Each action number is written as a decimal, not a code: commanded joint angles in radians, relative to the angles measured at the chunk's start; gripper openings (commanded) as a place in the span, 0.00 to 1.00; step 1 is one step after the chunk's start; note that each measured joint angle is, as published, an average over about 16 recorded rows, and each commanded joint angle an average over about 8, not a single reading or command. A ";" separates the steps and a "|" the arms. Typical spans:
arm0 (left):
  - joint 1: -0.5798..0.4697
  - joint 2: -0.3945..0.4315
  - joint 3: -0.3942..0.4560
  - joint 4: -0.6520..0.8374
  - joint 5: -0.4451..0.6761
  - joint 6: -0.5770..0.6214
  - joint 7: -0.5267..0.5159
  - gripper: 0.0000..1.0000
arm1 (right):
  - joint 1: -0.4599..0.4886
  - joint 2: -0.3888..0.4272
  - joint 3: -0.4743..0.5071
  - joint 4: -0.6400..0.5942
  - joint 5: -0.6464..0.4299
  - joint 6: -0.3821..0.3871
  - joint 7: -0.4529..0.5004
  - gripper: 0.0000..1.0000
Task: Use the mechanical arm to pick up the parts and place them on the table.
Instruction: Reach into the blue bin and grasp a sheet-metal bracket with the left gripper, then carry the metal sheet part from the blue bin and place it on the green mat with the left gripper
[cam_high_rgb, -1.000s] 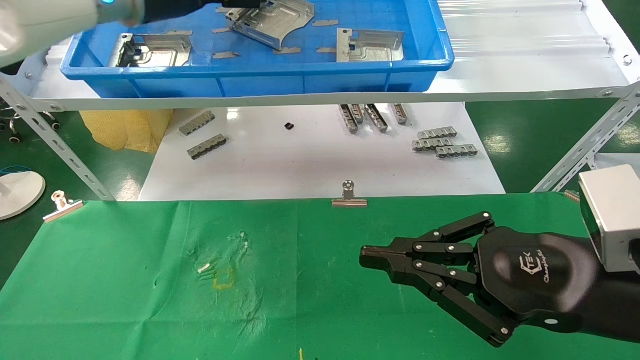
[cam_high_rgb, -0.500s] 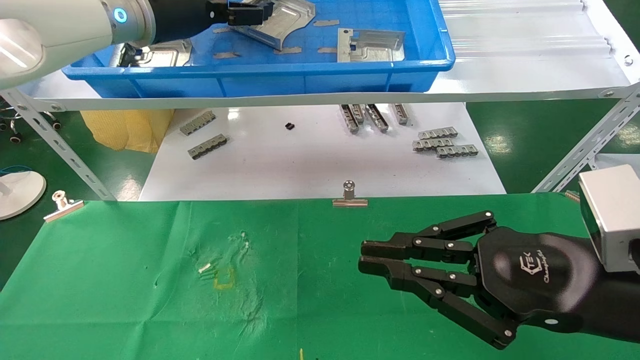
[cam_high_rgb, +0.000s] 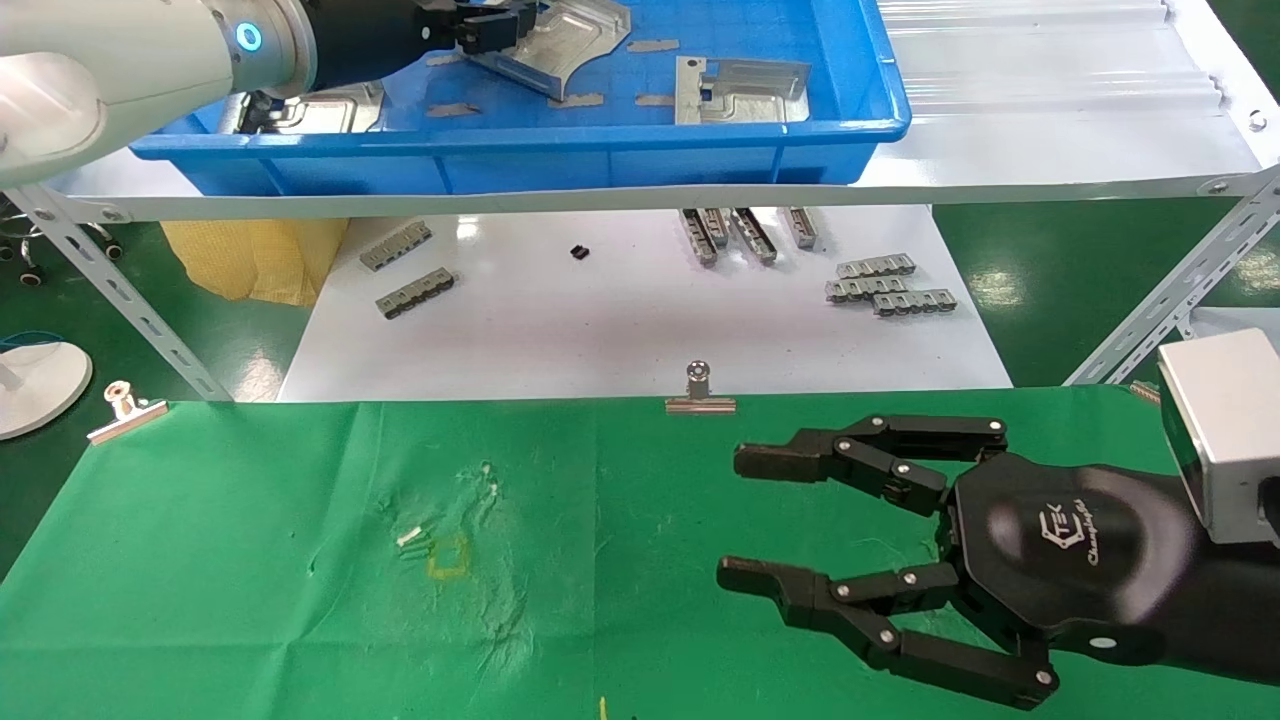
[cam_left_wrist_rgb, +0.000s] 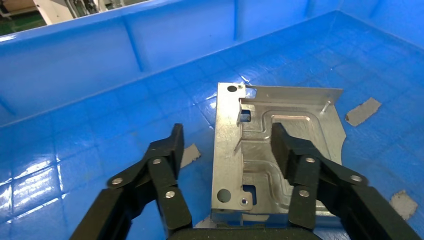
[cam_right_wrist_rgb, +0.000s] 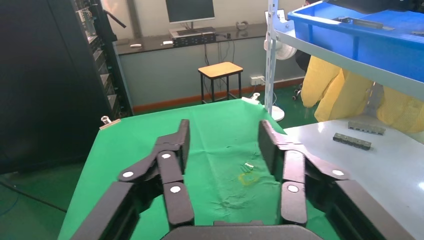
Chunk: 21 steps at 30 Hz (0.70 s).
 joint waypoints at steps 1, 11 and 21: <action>0.003 0.000 0.005 -0.006 0.000 -0.006 -0.004 0.00 | 0.000 0.000 0.000 0.000 0.000 0.000 0.000 1.00; 0.014 0.000 0.033 -0.027 -0.009 -0.016 -0.010 0.00 | 0.000 0.000 0.000 0.000 0.000 0.000 0.000 1.00; 0.013 -0.013 0.019 -0.052 -0.072 -0.018 0.030 0.00 | 0.000 0.000 0.000 0.000 0.000 0.000 0.000 1.00</action>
